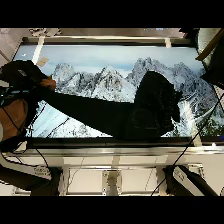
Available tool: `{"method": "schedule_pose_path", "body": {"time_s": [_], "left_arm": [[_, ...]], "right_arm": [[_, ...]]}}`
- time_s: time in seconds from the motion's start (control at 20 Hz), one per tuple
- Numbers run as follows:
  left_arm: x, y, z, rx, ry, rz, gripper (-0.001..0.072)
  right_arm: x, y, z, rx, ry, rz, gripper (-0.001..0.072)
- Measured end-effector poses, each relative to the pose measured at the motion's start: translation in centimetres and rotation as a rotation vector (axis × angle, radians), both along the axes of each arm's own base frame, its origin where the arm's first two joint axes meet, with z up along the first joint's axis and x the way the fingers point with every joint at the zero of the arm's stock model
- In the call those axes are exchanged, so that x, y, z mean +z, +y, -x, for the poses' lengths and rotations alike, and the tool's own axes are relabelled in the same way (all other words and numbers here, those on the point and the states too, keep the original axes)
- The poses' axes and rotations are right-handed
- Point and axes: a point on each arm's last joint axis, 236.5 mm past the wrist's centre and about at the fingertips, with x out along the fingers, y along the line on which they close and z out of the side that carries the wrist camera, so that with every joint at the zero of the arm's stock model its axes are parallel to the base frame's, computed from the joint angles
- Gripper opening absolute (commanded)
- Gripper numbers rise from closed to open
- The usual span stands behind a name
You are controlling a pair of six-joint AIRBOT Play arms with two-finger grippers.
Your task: Fold the clothes and pants, and hang the long-sleeved shirts on hangers.
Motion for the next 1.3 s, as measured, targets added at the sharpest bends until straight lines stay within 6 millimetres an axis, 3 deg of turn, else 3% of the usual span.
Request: {"method": "schedule_pose_path", "body": {"time_s": [0.1, 0.25, 0.35, 0.65, 1.0, 1.2, 1.25, 1.3], "left_arm": [[1.8, -0.1, 0.1, -0.031, -0.027, -0.033, 0.0018], [5.5, -0.5, 1.0, -0.084, -0.062, -0.09, 0.0019], [7.7, -1.1, 2.1, -0.126, -0.064, -0.129, 0.0018], [11.6, -2.8, 6.2, -0.223, -0.01, -0.194, 0.0018], [12.9, -3.6, 8.3, -0.255, 0.019, -0.213, 0.0018], [12.9, -3.4, 8.6, -0.236, 0.034, -0.207, 0.0018], [12.8, -3.3, 8.7, -0.229, 0.039, -0.208, 0.0018], [12.8, -3.1, 8.8, -0.22, 0.045, -0.208, 0.0018]], "right_arm": [[-1.8, -0.4, 1.9, 0.02, 0.101, 0.032, 0.0622], [-6.4, -0.3, 6.5, 0.058, 0.329, 0.042, 0.0622], [-10.1, 0.1, 8.6, 0.07, 0.424, 0.023, 0.0622], [-21.4, 2.1, 10.9, 0.117, 0.55, -0.074, 0.0621], [-28.6, 2.5, 8.9, 0.209, 0.569, -0.13, 0.0592], [-30.9, 2.9, 6.8, 0.25, 0.53, -0.163, 0.0591], [-31.1, 2.8, 6.4, 0.255, 0.516, -0.159, 0.0554], [-31.3, 2.8, 6.0, 0.257, 0.503, -0.158, 0.0472]]}}
